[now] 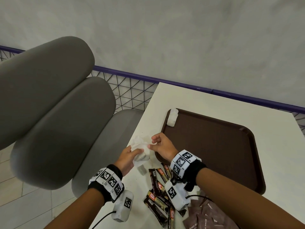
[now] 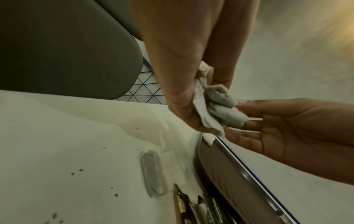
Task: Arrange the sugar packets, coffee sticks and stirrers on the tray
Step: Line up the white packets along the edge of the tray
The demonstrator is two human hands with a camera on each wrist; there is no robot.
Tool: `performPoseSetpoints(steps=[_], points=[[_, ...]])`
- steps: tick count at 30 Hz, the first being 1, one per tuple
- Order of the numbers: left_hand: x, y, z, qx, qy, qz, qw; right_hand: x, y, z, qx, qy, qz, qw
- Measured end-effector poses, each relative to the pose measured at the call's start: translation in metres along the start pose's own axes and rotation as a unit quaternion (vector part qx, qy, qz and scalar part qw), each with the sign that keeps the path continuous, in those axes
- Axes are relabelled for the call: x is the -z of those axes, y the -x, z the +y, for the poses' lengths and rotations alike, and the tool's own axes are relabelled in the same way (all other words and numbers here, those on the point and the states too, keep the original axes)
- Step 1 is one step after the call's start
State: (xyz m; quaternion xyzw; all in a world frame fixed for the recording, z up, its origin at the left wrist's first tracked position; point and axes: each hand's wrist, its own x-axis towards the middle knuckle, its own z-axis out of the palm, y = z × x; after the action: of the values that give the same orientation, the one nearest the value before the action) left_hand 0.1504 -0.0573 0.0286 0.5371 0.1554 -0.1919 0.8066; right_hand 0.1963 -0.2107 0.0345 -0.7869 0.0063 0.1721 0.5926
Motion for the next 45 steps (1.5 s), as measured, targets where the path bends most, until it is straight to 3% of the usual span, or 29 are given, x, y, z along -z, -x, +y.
performPoseSetpoints(steps=[5,16,21,28,37,45], points=[[0.000,0.000,0.000,0.009,0.025,-0.015,1.000,-0.003,0.003,0.006,-0.017,0.005,-0.009,1.000],[0.000,0.001,0.005,0.070,0.066,-0.041,0.995,0.000,0.001,0.002,-0.012,-0.079,0.038,0.996],[-0.002,-0.002,0.006,0.062,0.065,-0.030,0.995,0.004,0.001,0.003,0.018,-0.094,0.060,0.994],[-0.010,-0.007,0.009,0.037,0.057,-0.005,0.998,0.010,-0.001,0.004,0.046,-0.043,0.018,0.998],[-0.005,-0.022,0.012,0.019,0.057,0.033,0.998,0.050,-0.035,0.012,-0.002,-0.050,0.177,0.983],[0.012,-0.031,0.011,0.026,0.085,0.045,0.995,0.075,-0.077,0.028,-0.034,0.037,0.218,0.975]])
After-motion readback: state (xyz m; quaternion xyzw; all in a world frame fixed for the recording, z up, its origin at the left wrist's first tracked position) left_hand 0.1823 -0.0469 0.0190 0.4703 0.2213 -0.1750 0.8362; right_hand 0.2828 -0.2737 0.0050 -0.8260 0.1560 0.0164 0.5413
